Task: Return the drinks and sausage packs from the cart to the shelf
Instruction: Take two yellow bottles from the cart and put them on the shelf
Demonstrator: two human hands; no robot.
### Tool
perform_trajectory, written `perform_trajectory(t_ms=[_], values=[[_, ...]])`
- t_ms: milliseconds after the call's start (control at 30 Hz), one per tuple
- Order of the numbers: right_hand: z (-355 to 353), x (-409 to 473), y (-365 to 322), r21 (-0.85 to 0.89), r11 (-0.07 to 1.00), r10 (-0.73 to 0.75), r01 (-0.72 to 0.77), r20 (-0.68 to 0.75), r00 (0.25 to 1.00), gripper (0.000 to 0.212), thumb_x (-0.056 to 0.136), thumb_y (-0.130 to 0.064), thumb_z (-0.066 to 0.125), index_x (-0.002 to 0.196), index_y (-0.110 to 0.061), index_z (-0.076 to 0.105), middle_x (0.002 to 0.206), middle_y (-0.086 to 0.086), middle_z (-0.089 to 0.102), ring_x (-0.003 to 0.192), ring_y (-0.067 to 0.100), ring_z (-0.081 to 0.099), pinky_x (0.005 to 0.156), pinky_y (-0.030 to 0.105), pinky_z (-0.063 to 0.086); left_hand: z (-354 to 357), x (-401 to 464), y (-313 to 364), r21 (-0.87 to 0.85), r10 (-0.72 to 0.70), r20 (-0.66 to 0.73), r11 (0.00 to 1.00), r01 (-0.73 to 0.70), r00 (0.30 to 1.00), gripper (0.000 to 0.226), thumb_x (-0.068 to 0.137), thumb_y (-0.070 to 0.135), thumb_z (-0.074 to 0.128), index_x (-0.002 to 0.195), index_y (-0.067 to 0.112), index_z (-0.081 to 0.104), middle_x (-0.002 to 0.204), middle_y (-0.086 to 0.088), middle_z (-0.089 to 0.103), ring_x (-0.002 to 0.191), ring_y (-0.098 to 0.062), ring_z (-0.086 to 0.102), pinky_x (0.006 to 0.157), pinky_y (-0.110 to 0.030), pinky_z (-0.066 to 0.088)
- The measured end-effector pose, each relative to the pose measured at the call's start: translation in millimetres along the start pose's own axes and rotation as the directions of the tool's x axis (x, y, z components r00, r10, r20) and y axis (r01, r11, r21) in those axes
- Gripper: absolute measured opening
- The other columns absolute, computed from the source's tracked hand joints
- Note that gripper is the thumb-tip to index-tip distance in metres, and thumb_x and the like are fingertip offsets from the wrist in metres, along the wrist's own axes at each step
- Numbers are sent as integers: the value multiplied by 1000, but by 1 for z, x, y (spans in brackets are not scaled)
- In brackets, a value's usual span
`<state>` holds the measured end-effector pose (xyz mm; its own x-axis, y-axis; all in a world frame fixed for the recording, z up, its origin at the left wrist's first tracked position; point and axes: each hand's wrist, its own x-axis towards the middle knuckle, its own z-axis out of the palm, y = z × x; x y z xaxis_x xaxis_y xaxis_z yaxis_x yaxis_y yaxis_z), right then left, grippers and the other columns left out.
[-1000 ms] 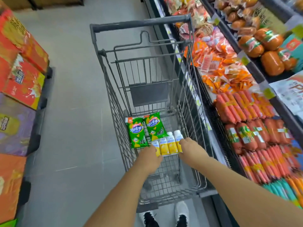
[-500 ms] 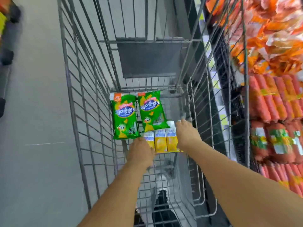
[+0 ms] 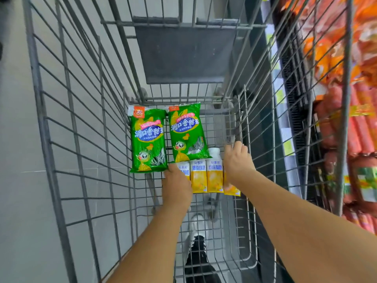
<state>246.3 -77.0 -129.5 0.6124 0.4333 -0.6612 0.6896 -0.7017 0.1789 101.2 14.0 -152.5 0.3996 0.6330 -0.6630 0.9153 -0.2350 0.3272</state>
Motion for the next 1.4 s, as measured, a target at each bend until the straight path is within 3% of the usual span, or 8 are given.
perform_trajectory(t_ms=[200,333,533,733,933,1067,1200,1400], values=[[-7,-7,-3,31,1000,4,-5,19,1000,91,65,-26,89,131,-3,31,130,16,39,114,31,49,101,39,47,3,2,-8,33,-58,3,998,58,998,63,82,28,77,126,4,37,122,-17,60,114,-37,56,89,-44,49],[-16,-15,-3,173,984,12,-32,118,993,100,58,-19,94,135,-5,31,138,21,29,115,39,55,95,43,50,2,-2,-20,35,-150,70,988,148,986,74,70,35,85,126,6,45,127,-14,54,121,-34,51,95,-42,46],[-15,-41,0,314,948,-42,57,-53,998,56,79,3,68,124,-9,38,123,20,47,101,38,61,76,41,50,-7,-27,-33,-92,-202,201,970,223,959,75,57,52,84,118,15,60,119,-9,63,108,-28,63,88,-37,55],[-55,-112,2,477,874,-61,94,-84,995,60,75,-15,79,123,-13,44,113,15,53,103,35,56,80,38,47,-74,-73,-8,-337,-56,210,933,126,976,56,66,25,88,107,13,52,108,-7,66,100,-28,66,88,-45,56],[-122,-213,7,645,749,-35,152,-189,981,75,76,-20,79,139,-20,39,122,12,46,106,33,57,77,30,40,-165,-134,31,-275,252,203,942,-192,946,58,61,22,91,108,18,57,102,2,68,92,-20,66,83,-39,55],[-161,-288,25,738,655,87,159,-284,955,75,74,-18,78,138,-23,38,124,9,42,100,28,57,79,33,44,-222,-187,61,-207,428,227,899,-386,875,64,54,21,92,109,17,59,103,-1,71,94,-22,68,83,-38,56],[-188,-367,59,823,550,265,140,-331,906,91,71,-22,84,146,-18,32,138,10,44,127,27,46,96,29,39,-261,-244,100,-171,618,283,785,-596,733,61,58,14,93,109,24,60,98,6,70,86,-14,66,72,-25,52],[-193,-488,122,897,437,571,65,-333,751,63,62,-31,89,112,-13,56,102,3,63,95,23,58,66,33,38,-270,-345,170,-216,809,342,563,-798,479,54,60,12,91,99,34,61,93,6,74,86,-16,71,82,-39,58]])
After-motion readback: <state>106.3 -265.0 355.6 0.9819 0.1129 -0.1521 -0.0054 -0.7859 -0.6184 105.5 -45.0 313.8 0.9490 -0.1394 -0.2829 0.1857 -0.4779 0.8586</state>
